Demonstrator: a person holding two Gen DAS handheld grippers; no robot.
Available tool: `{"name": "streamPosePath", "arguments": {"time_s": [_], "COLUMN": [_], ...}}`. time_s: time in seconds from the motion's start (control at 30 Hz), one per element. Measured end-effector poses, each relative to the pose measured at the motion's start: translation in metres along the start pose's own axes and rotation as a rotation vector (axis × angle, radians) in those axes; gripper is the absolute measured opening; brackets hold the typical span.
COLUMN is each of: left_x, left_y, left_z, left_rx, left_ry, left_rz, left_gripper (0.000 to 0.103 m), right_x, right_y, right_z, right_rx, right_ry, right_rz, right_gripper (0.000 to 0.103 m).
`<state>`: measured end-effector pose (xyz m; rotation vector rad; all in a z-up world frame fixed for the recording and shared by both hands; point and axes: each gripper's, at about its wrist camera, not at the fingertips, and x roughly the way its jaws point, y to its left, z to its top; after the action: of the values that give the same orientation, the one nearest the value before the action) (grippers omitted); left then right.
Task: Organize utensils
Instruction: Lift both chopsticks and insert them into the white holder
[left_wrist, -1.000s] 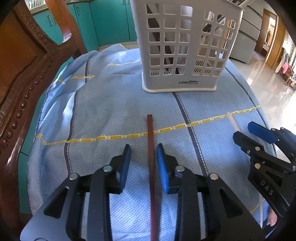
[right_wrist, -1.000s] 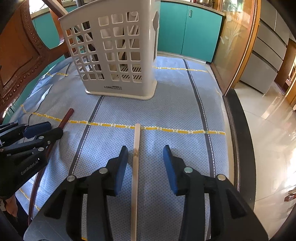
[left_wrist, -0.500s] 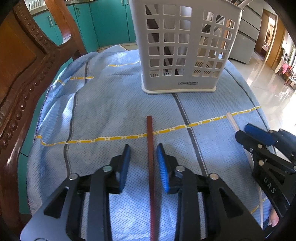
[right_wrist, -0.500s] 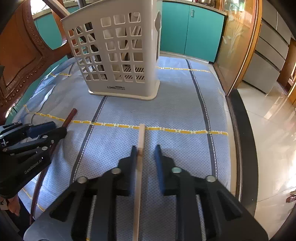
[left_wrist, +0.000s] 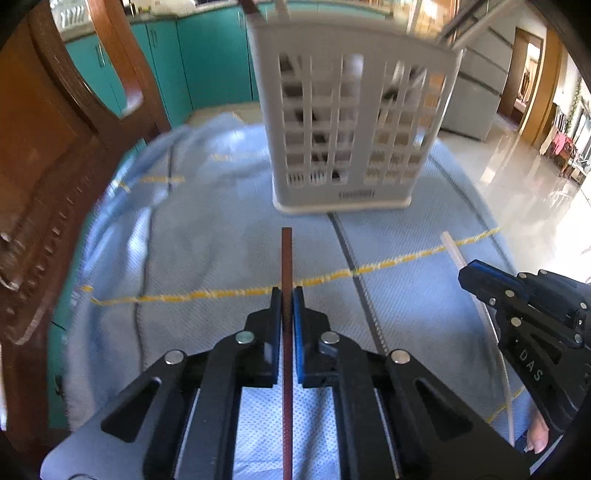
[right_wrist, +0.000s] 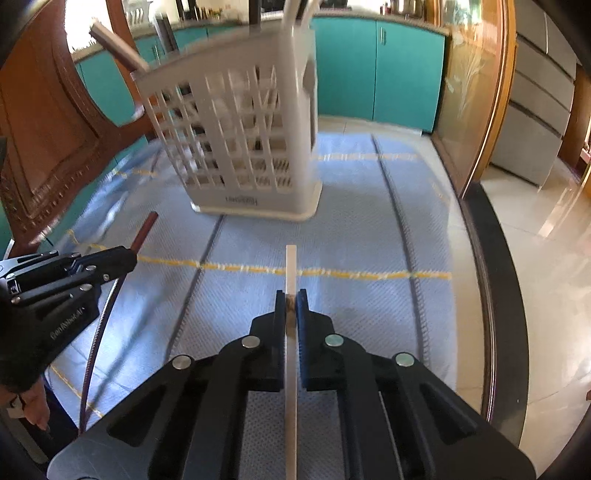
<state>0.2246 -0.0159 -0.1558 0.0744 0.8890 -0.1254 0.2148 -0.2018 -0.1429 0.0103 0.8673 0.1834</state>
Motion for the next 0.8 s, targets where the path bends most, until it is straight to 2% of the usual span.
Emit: {"name": "streamPosePath", "arguments": {"time_s": [0.23,0.5,0.57,0.8], "left_x": [-0.052,-0.113,-0.136,-0.201], "left_y": [0.000,0.006,0.007,0.019], "left_z": [0.007,0.016,0.023,0.072], "left_rx": [0.006,-0.007,-0.005,-0.018], "left_ry": [-0.139,-0.251,-0.295,-0.446], "left_rz": [-0.011,-0.082,-0.107,-0.151], "left_gripper": [0.007,0.007,0.007,0.007], "right_x": [-0.057,-0.123,-0.146,-0.180], "right_y": [-0.008,-0.018,-0.019,-0.027], "right_z": [0.004,0.014,0.024,0.080], "right_rx": [-0.019,0.003,-0.006,0.039], "right_ry": [-0.217,-0.371,-0.420,-0.473], "right_rz": [0.039,0.142,0.146,0.197], "right_gripper": [0.006,0.007,0.007,0.007]}}
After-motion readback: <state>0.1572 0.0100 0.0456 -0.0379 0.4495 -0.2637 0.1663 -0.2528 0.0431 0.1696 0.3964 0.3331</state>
